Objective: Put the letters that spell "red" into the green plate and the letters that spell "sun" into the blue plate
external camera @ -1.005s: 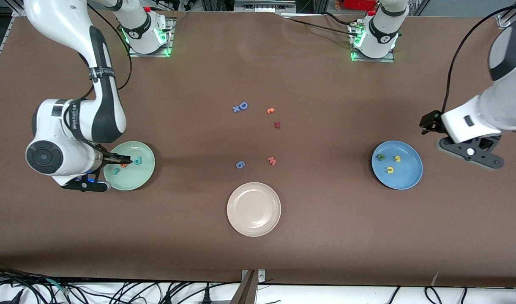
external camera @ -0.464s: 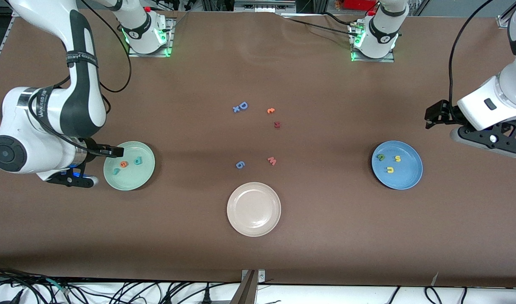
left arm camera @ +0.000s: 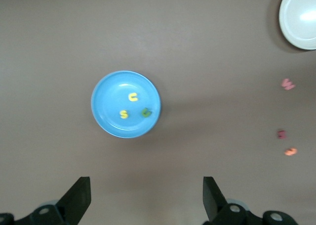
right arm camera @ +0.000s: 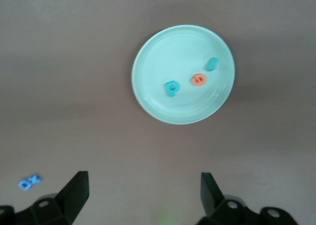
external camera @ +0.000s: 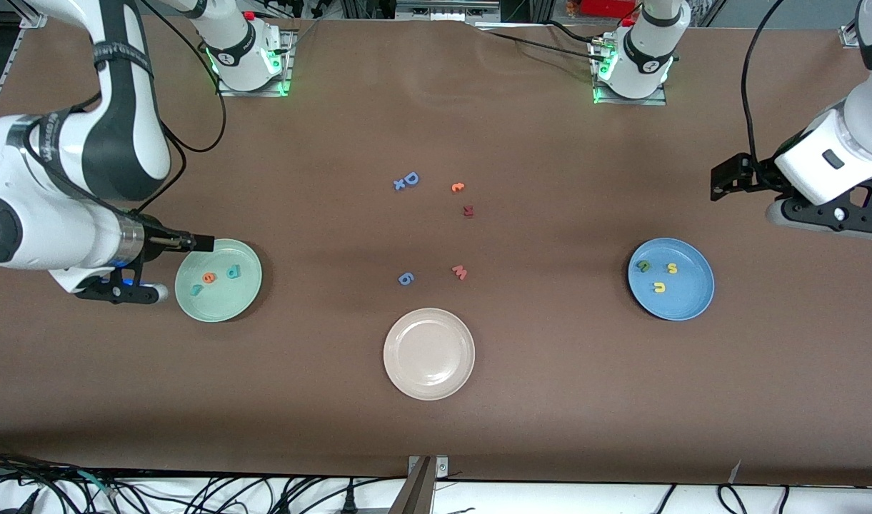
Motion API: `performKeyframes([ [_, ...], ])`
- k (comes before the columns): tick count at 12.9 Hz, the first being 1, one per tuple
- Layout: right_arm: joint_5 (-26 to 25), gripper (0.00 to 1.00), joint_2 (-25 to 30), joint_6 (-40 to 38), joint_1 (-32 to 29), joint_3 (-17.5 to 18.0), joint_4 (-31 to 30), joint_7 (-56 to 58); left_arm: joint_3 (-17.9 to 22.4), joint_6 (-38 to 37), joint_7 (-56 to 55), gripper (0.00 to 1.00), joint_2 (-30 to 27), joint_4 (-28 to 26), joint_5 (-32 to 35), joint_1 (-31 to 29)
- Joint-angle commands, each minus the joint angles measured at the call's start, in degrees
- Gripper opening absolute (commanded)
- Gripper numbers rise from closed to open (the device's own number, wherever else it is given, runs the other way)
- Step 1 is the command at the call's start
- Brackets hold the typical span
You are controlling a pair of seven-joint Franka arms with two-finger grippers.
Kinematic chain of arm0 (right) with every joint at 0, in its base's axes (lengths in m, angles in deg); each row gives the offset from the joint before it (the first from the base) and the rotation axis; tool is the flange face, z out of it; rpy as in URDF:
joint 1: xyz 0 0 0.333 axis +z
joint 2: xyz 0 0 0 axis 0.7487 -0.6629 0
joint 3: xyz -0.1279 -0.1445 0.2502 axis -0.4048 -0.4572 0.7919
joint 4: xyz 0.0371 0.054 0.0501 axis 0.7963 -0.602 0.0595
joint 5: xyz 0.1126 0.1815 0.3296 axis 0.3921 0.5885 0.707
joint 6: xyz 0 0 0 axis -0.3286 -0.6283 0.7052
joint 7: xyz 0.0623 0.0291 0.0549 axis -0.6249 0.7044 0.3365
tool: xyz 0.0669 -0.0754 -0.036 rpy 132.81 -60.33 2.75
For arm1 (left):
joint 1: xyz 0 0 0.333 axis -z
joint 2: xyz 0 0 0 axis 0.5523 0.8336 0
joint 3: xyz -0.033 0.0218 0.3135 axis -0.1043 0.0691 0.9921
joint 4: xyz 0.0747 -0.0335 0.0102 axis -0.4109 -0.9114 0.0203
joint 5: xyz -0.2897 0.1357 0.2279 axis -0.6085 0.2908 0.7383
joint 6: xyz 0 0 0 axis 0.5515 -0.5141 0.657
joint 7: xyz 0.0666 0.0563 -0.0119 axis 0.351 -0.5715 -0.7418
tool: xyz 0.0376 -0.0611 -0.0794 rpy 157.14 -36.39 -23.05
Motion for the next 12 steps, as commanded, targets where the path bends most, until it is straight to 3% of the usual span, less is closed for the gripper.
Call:
performKeyframes([
  [1, -4.09, 1.00, 8.44, 2.45, -10.38, 12.54, -8.29, -1.23, 5.22, 9.07, -0.48, 1.00, -10.06, -13.30, -2.76, 4.47],
  [3, -4.81, 1.00, 12.13, 3.16, -15.06, 17.23, -11.46, -1.23, 6.62, 12.36, -2.49, 1.00, -13.43, -18.00, -2.75, 6.06],
  [5, -5.16, 1.00, 16.17, 2.72, -18.58, 20.22, -13.83, -0.97, 12.93, 12.01, -2.16, 1.00, -13.44, -18.01, -2.67, 11.85],
  [7, -6.03, 1.00, 20.31, 2.28, -20.00, 21.03, -16.47, -0.53, 12.87, 11.40, -2.15, 1.00, -12.83, -17.23, -2.67, 11.78],
  [12, -8.50, 1.00, 23.48, -1.41, -19.48, 21.03, -15.52, -0.26, 12.70, 10.43, -2.15, 1.00, -12.83, -16.96, -2.49, 12.05],
])
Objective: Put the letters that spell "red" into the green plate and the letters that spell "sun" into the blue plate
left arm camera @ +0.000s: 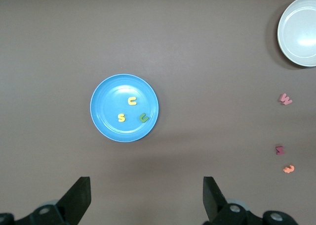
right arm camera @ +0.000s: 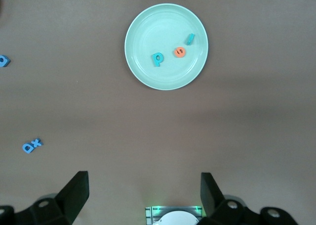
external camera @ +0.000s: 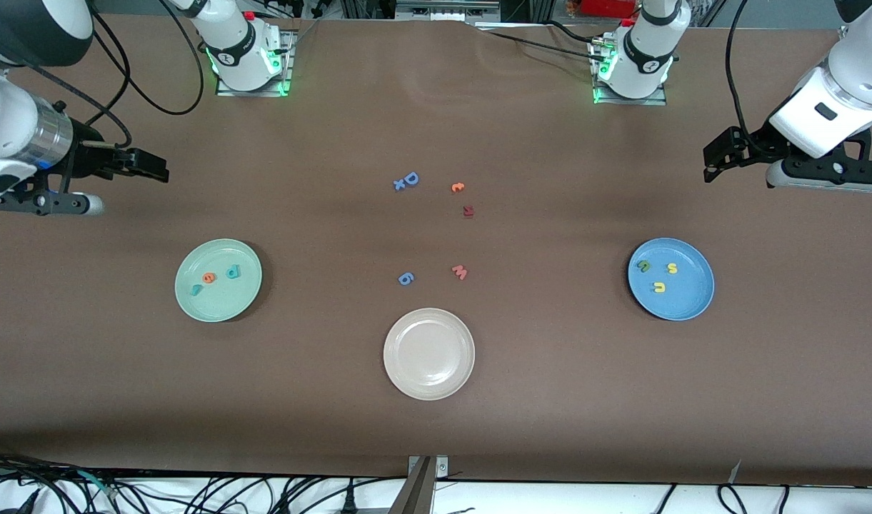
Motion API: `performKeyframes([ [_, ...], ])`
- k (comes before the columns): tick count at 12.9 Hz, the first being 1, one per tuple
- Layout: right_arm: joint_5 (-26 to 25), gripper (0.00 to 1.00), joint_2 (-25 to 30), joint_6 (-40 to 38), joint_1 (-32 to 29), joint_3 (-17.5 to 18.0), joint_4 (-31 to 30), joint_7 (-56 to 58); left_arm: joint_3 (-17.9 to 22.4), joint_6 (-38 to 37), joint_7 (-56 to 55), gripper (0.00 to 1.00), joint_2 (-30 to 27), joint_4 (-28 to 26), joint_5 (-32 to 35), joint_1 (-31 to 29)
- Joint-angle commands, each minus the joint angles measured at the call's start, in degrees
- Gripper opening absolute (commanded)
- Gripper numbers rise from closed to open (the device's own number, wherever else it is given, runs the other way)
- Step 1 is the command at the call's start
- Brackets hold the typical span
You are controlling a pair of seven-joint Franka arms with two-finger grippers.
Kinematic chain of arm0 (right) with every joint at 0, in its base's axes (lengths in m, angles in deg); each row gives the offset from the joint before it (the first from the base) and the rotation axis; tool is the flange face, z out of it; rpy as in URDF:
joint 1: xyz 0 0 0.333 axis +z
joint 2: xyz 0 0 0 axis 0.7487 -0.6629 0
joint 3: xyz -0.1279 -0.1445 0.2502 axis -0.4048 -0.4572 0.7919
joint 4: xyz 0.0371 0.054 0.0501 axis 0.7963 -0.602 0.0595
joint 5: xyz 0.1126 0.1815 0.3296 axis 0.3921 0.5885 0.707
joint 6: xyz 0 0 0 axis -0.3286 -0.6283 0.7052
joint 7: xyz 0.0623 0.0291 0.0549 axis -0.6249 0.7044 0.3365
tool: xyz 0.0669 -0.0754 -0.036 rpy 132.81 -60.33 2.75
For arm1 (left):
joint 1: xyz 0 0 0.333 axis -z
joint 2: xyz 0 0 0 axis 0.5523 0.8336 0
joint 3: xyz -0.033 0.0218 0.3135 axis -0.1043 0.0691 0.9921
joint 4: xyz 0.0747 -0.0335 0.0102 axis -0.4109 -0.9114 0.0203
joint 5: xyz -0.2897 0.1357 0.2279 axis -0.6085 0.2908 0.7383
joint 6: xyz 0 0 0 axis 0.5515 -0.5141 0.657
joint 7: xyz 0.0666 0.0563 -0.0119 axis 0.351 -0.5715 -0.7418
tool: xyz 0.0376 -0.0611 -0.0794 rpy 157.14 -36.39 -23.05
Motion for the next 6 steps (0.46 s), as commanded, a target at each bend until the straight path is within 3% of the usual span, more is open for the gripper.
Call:
performKeyframes([
  [1, -1.01, 1.00, 2.18, -0.46, -0.43, 0.88, -0.71, 0.16, 0.70, -0.37, 0.02, 1.00, -0.85, 0.02, -1.07, 1.07],
  [6, -0.75, 1.00, 2.18, 1.47, -0.43, 0.09, 0.87, 0.51, 0.79, -2.13, 0.10, 1.00, -0.76, 0.91, -1.07, 1.07],
])
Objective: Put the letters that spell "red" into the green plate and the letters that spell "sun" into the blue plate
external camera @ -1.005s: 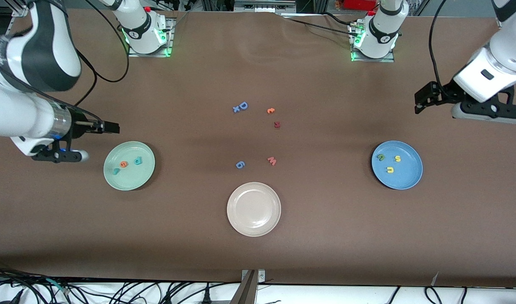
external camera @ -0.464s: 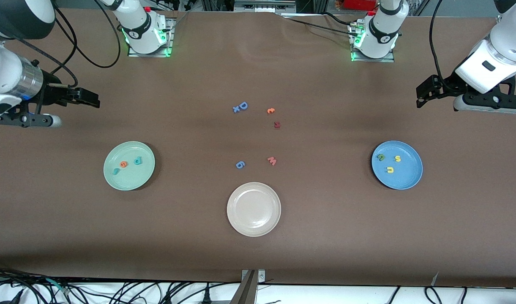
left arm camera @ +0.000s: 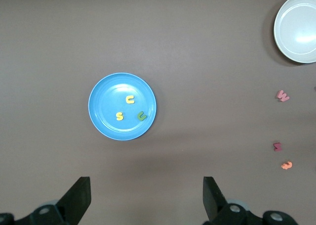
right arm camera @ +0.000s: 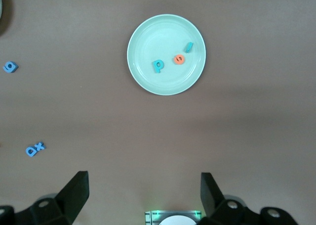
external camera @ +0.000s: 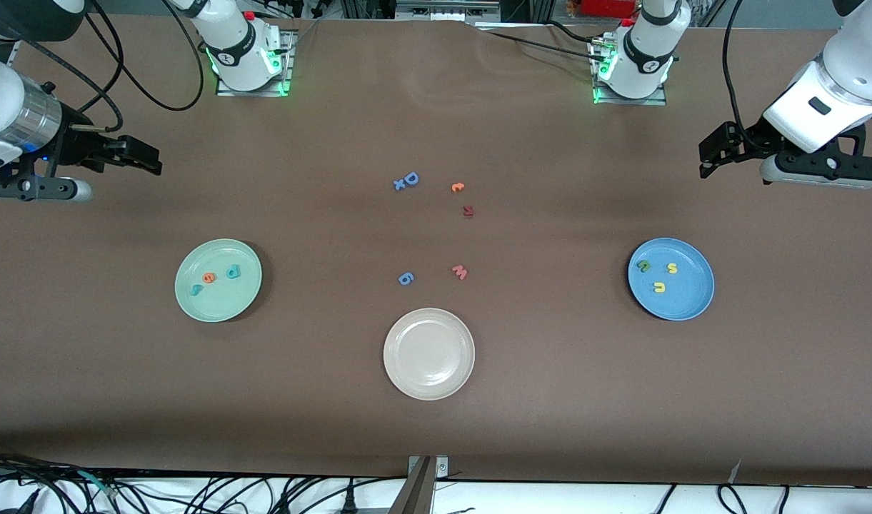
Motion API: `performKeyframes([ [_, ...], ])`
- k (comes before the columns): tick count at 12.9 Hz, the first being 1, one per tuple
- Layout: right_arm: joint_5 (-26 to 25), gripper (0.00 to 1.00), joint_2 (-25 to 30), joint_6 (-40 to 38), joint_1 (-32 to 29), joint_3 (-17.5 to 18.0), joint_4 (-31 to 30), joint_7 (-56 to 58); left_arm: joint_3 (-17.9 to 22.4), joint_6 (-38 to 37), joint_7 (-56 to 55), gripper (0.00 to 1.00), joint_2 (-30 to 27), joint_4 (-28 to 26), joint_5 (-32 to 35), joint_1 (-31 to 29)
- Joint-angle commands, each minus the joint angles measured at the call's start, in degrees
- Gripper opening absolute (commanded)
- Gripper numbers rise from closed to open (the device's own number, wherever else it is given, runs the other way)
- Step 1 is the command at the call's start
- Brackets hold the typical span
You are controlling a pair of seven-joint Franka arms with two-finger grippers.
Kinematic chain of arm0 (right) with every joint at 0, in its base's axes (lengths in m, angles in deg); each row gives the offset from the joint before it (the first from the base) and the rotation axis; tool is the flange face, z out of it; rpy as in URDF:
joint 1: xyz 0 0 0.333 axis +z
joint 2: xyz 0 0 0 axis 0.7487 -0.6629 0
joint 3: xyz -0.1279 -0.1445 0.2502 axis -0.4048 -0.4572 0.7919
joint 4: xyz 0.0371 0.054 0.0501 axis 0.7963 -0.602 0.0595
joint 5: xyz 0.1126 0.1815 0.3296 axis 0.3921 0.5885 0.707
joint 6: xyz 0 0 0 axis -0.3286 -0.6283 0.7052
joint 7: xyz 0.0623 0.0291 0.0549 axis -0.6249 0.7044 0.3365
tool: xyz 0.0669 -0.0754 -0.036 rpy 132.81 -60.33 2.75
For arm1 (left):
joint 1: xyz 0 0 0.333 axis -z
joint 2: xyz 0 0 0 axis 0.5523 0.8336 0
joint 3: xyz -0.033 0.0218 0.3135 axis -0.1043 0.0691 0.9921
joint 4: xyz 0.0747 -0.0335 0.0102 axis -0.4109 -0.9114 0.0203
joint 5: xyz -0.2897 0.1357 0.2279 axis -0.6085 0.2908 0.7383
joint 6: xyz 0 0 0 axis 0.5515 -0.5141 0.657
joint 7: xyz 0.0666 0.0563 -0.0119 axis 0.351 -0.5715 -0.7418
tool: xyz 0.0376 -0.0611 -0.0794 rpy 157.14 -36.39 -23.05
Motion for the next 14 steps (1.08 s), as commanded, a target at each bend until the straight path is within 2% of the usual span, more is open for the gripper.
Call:
performKeyframes([
  [1, -0.67, 1.00, 0.84, 1.57, -0.51, 0.10, 0.45, 0.67, 0.77, -1.18, 0.10, 1.00, -0.48, 0.56, -1.07, 0.52],
  [14, -0.58, 1.00, 0.93, 2.03, -3.50, 0.63, 0.88, 3.92, 0.77, -1.27, 0.01, 1.00, -0.48, 0.56, -1.07, 0.34],
])
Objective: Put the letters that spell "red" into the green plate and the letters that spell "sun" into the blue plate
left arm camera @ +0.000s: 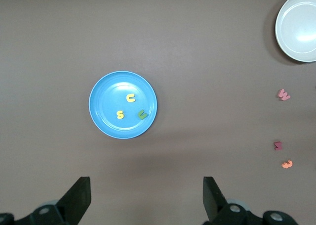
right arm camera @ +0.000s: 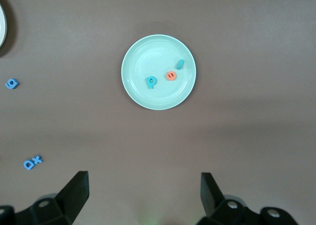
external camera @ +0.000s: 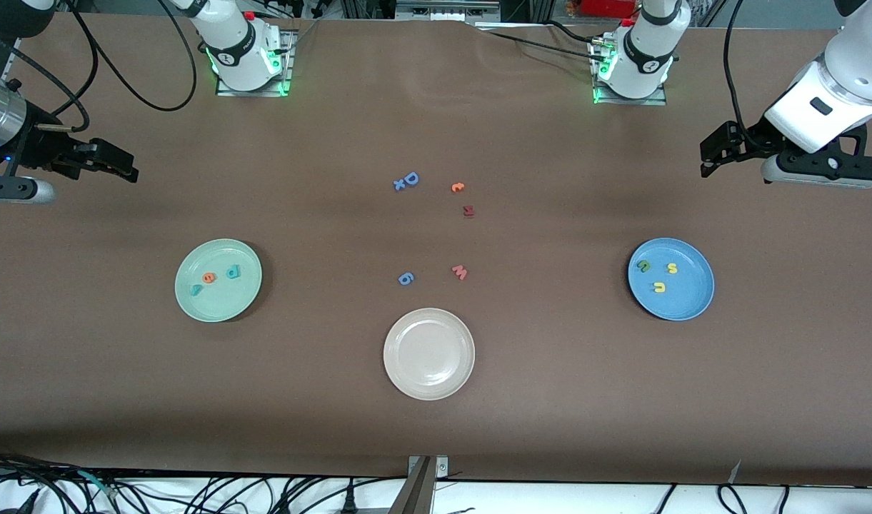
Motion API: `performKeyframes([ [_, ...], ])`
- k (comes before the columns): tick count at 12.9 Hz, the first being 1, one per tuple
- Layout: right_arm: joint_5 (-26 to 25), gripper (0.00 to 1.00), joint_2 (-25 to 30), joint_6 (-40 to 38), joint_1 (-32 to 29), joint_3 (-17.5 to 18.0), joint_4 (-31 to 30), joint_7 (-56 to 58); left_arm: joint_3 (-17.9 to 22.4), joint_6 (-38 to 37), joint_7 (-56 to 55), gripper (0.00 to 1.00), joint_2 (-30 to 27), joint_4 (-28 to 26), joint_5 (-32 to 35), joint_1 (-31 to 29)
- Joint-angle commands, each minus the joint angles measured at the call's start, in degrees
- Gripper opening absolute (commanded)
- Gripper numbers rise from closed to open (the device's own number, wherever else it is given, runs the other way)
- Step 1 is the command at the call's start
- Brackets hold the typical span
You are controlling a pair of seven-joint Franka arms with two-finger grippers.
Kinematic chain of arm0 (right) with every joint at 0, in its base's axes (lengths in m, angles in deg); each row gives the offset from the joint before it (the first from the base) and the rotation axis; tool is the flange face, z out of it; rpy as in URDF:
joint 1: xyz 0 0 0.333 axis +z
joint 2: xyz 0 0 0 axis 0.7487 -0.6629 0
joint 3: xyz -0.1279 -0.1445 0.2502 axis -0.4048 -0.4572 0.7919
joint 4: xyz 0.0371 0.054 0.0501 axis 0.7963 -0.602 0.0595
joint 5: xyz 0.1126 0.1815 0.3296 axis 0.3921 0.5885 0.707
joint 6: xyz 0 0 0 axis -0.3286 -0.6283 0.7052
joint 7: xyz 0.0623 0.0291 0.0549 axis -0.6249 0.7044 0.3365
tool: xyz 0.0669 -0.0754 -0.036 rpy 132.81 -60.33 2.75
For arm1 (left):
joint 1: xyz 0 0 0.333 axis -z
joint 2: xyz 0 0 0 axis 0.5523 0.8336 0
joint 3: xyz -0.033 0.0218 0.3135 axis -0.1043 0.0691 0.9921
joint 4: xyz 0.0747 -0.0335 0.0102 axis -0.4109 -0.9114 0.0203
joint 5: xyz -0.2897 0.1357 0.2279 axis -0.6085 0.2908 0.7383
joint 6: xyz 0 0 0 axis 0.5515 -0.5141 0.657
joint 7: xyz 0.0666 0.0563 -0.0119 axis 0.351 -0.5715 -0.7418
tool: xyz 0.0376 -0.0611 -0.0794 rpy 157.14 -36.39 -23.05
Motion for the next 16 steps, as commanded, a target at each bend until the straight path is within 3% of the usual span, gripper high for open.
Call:
performKeyframes([
  [1, -0.67, 1.00, 0.57, -0.55, -0.98, 0.78, 0.51, 1.18, 0.57, -1.10, 0.02, 1.00, -0.48, 0.56, -1.07, 0.26],
  [16, -0.84, 1.00, -1.27, -1.08, -0.71, 0.43, 2.01, 1.01, 0.66, -1.46, -0.33, 1.00, -0.48, 0.65, -1.16, 0.17],
])
